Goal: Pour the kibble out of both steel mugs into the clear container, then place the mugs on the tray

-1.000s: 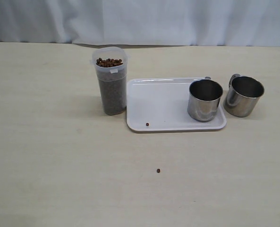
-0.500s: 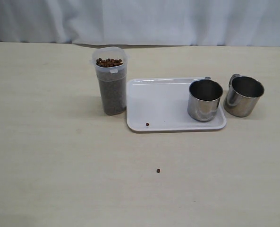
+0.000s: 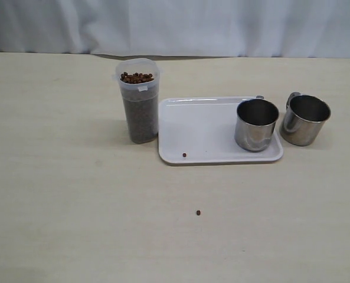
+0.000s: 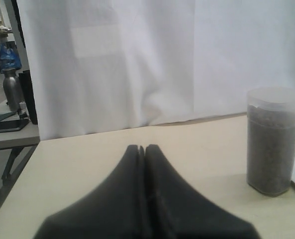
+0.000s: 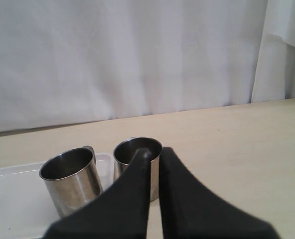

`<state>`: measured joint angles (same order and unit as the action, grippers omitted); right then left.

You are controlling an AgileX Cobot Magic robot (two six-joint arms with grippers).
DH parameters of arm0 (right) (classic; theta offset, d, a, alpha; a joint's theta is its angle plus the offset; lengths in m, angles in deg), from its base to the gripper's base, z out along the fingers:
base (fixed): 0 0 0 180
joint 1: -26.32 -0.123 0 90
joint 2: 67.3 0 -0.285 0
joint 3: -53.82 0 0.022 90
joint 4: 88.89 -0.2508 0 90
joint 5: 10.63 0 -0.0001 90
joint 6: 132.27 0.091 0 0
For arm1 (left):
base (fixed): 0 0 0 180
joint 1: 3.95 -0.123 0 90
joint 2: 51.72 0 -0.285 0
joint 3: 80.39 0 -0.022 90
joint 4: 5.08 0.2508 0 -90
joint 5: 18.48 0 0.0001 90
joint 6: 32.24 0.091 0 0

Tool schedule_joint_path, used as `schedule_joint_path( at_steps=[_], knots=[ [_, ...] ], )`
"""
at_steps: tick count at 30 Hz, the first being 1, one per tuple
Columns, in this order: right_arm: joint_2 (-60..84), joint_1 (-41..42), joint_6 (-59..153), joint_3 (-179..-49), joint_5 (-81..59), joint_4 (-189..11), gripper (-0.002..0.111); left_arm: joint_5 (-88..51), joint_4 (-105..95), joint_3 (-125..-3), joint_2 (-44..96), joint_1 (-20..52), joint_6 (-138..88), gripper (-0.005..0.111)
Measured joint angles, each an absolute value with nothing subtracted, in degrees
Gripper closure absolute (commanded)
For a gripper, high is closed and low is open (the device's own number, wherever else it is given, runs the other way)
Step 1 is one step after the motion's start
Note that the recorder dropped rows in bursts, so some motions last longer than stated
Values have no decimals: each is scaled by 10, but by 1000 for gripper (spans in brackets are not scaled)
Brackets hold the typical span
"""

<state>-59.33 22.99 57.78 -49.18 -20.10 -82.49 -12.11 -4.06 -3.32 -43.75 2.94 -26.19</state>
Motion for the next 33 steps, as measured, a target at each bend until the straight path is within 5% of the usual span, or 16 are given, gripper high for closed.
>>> schedule_joint_path(
  at_steps=[26,33],
  knots=[
    [-593,230,578,-492,-201,-742,103,-121,-41,-33,-437,29,-262,107],
    [-593,230,578,-491,-80,-769,103,-121,-41,-33,-437,29,-262,107]
  ],
)
